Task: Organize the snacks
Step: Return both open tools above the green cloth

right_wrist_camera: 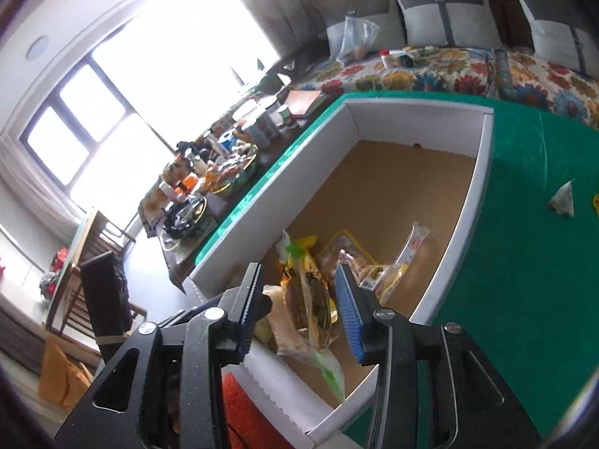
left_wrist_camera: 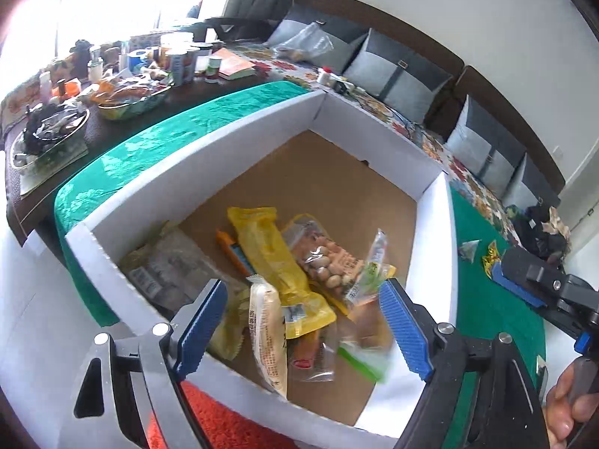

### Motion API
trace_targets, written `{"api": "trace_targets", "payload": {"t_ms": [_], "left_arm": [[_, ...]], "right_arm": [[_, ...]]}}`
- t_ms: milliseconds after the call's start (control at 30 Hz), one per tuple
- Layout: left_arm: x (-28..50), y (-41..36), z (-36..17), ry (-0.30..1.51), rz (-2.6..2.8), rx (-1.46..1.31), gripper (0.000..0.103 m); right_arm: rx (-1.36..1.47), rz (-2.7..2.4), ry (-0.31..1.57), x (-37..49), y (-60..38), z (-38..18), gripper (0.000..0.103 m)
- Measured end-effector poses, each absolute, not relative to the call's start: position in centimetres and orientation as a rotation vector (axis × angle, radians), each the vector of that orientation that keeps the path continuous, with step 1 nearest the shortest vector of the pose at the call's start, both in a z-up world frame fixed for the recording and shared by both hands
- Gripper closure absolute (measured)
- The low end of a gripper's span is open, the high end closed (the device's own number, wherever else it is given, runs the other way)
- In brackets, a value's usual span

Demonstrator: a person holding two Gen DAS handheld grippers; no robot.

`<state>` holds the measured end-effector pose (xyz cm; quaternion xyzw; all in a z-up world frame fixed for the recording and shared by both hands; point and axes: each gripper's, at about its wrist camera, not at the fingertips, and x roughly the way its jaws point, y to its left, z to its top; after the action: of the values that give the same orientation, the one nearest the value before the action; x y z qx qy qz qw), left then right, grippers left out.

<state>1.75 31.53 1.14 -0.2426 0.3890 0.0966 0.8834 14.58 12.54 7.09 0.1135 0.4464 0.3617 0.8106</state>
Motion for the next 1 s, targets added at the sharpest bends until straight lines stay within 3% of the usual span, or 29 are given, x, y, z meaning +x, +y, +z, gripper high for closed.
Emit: {"api": "trace_targets", "payload": {"t_ms": [67, 233, 367, 567, 800, 1000], "left_arm": [[1.0, 31.6, 0.5, 0.811, 0.206, -0.501, 0.019], [1.0, 28.8, 0.4, 0.816, 0.167, -0.481, 0.019], [2.0, 23.6, 2.4, 0.810, 0.057, -0.408, 0.018], [4.0, 13.0, 3.8, 0.816, -0.169, -0.281, 0.002], [8.8, 1.2, -2.1, 0.969, -0.309, -0.042, 0.002], [13.9, -3.0, -7.7, 0.999, -0.236, 0.057, 0.002]], "right_arm": [[0.246, 0.748, 0.934, 14.2, 10.8, 6.5, 0.050], [0.124, 0.550, 0.859, 14.3, 1.6, 4.5, 0.031], [-0.024, 0.289, 0.919, 14.3, -8.3, -1.3, 0.030], [-0.066, -0.006, 0.975, 12.1, -22.2, -7.2, 0.030], [0.070, -0.093, 0.922, 11.6, -27.9, -8.5, 0.025], [0.067, -0.111, 0.927, 12.4, -27.2, -8.5, 0.020]]}}
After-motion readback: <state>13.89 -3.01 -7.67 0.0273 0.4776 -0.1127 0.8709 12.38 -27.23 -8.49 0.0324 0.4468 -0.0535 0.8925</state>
